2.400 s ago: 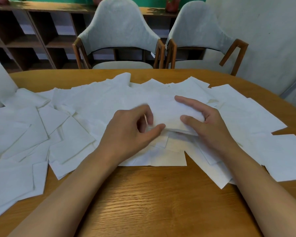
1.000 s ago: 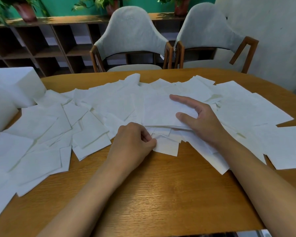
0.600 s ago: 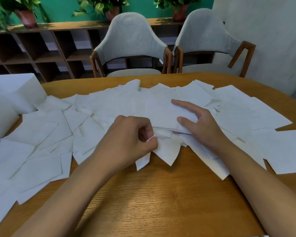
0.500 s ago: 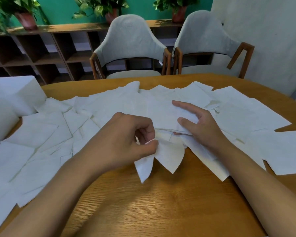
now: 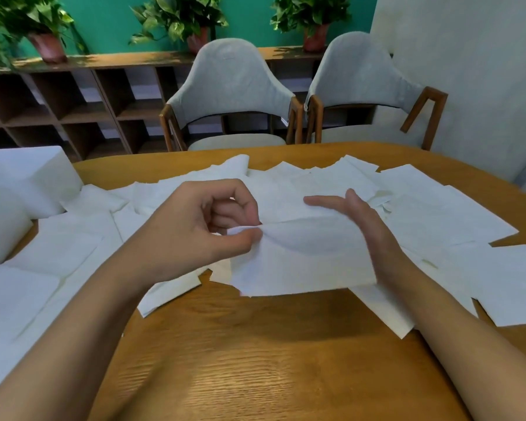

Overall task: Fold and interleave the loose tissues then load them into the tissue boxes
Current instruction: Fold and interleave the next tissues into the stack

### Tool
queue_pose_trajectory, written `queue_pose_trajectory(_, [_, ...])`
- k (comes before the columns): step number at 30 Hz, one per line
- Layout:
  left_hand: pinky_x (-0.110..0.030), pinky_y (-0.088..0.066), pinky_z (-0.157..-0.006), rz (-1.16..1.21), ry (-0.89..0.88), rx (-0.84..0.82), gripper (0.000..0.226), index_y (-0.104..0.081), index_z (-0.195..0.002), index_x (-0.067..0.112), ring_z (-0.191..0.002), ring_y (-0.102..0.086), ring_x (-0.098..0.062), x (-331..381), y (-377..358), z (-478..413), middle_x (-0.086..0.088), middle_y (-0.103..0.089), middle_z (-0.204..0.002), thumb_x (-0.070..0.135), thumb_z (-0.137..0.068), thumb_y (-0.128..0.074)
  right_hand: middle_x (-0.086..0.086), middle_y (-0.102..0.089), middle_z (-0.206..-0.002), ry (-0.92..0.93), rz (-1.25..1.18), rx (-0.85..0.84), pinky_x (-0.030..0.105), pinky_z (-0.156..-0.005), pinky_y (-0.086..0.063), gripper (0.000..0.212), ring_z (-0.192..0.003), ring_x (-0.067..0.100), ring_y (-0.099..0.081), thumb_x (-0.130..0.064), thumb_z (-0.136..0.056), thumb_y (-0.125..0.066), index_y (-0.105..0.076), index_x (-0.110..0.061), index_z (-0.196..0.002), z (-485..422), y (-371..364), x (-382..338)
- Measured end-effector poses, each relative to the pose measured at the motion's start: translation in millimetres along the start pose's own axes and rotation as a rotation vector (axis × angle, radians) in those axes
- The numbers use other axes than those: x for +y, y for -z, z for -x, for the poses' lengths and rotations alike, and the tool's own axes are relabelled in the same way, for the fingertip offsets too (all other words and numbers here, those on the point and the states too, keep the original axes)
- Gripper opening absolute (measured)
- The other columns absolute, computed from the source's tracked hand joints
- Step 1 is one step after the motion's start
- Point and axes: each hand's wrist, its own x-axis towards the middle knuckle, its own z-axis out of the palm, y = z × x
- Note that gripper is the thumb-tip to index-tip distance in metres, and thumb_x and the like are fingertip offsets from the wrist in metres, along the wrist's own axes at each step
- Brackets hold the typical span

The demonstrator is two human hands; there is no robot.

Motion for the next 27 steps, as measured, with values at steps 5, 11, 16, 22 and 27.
queue_pose_trajectory(5, [-0.035, -0.053, -0.072, 0.083, 0.061, 0.111, 0.017, -0.071, -0.093, 0.013, -0.080, -0.070, -0.027, -37.3, -10.8, -15.5, -0.006, -0.075, -0.083, -0.003, -0.088, -0.075, -0.009, -0.068, -0.126, 0.031, -0.108, -0.094, 0.032, -0.101, -0.048, 0.076, -0.117, 0.014, -0.062, -0.079, -0.089, -0.033, -0.075, -0.020, -0.113, 0.4, -4.7, 5.1])
queue_pose_trajectory(11, [-0.020, -0.055, -0.078, 0.129, 0.167, 0.119, 0.027, -0.074, -0.109, 0.025, -0.100, -0.071, -0.011, -57.2, -27.0, -20.8, 0.011, -0.077, -0.107, 0.002, -0.096, -0.067, -0.029, -0.067, -0.098, 0.016, 0.102, 0.054, 0.025, -0.083, -0.044, 0.011, -0.101, -0.009, -0.057, -0.038, -0.090, -0.068, -0.073, -0.030, -0.095, -3.8, -8.8, 9.5])
queue_pose_trajectory(16, [-0.009, -0.046, -0.072, 0.066, 0.211, 0.185, 0.011, -0.080, -0.101, 0.033, -0.093, -0.066, 0.002, -65.0, -38.5, -25.0, 0.021, -0.076, -0.103, 0.028, -0.095, -0.073, -0.035, -0.064, -0.101, 0.016, 0.146, 0.097, 0.012, -0.077, -0.041, 0.018, -0.103, -0.015, -0.053, -0.047, -0.083, -0.071, -0.072, -0.034, -0.096, -4.7, -10.7, 9.1])
queue_pose_trajectory(22, [-0.010, -0.048, -0.067, 0.208, 0.238, 0.278, 0.010, -0.083, -0.098, 0.029, -0.093, -0.068, 0.001, -68.4, -35.7, -23.8, 0.018, -0.077, -0.099, 0.025, -0.093, -0.076, -0.027, -0.067, -0.115, 0.034, 0.012, 0.017, 0.016, -0.078, -0.053, 0.045, -0.110, -0.004, -0.060, -0.062, -0.075, -0.066, -0.067, -0.043, -0.116, -1.4, -14.5, 6.6])
queue_pose_trajectory(27, [-0.013, -0.052, -0.070, 0.205, 0.224, 0.332, 0.010, -0.082, -0.099, 0.028, -0.094, -0.068, 0.002, -66.6, -44.2, -25.6, 0.020, -0.077, -0.099, 0.024, -0.090, -0.079, -0.026, -0.051, -0.141, 0.091, -0.040, -0.067, 0.024, -0.094, -0.054, 0.068, -0.126, 0.002, -0.053, -0.064, -0.076, -0.062, -0.045, -0.055, -0.141, -1.1, -22.1, 6.4])
